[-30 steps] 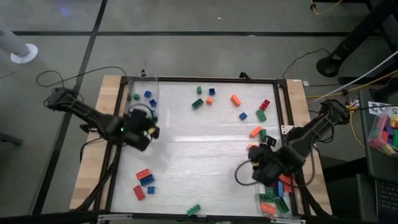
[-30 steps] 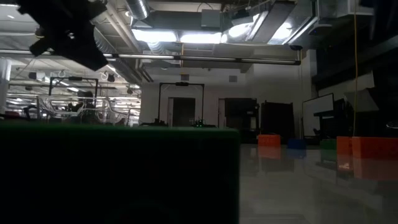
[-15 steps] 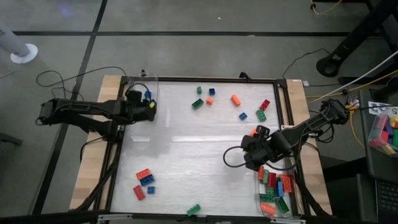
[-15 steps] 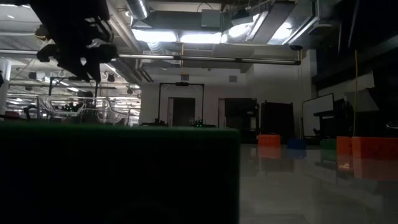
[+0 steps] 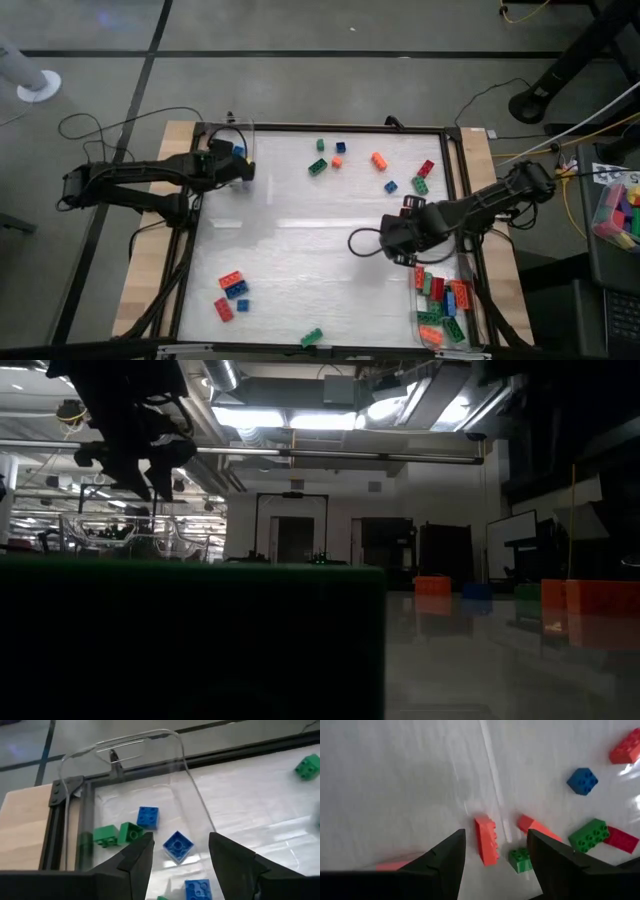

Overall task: Sort blocks by size
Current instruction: Put the 8 stud orange game piece into the bottom transparent bin

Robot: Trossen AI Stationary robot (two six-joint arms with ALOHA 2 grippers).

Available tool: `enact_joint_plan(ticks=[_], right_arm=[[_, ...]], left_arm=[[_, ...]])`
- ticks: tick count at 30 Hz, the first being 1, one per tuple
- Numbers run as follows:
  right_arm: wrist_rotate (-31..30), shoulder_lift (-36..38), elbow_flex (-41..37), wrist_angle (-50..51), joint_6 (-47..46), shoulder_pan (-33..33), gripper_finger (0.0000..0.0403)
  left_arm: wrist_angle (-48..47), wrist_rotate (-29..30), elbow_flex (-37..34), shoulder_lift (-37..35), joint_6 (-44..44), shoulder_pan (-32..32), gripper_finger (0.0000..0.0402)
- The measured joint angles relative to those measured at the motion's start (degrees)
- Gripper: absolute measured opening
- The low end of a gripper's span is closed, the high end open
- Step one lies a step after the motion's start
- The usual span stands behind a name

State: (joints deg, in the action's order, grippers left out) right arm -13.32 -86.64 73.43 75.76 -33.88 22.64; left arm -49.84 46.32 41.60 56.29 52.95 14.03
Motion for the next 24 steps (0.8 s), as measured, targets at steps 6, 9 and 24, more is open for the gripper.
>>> enact_joint_plan(ticks=[6, 9, 24], right_arm=[[2.59, -4.72, 0.00, 0.90, 3.13, -5.21, 0.0211], [4.84, -6.89, 0.00, 0.91, 4.88, -7.88, 0.0211], [10.55, -9.51, -11.61, -3.02, 8.80, -11.04, 0.0211]], left_arm=[[-0.07, -2.35, 0.00, 0.00, -1.52, -0.03, 0.0180], [-0.07, -3.75, 0.00, 0.00, -2.90, -0.05, 0.0180], [-0.24, -4.19, 0.00, 0.00, -7.43, -0.05, 0.0180]])
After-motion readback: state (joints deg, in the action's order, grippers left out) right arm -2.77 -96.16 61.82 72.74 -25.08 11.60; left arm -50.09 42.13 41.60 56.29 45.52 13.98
